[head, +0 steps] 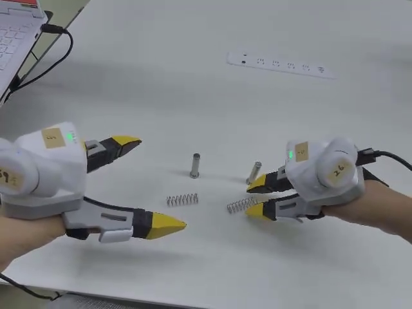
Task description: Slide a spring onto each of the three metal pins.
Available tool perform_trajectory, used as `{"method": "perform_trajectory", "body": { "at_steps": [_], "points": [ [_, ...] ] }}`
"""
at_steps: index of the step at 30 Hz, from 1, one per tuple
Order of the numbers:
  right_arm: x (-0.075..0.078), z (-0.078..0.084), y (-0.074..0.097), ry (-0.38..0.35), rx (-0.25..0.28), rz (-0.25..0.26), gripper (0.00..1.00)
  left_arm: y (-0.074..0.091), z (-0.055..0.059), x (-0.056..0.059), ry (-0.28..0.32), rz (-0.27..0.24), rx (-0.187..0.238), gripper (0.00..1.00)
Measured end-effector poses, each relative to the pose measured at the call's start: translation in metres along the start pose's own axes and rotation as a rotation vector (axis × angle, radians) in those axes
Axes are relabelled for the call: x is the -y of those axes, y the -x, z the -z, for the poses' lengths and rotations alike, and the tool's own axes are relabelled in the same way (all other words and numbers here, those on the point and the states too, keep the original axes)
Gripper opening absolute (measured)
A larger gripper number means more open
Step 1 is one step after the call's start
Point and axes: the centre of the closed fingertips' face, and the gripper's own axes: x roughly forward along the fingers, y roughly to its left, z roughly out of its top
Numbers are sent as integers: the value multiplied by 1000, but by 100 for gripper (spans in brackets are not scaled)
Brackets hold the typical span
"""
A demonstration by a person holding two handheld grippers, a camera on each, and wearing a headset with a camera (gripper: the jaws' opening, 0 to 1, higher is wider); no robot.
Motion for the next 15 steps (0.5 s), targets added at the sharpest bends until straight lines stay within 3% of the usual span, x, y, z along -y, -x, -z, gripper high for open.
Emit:
{"method": "perform_trajectory", "body": {
  "at_steps": [15],
  "points": [
    [-1,8,-6,11,-38,-9,12,-3,4,6,-18,24,-20,94]
  ]
}}
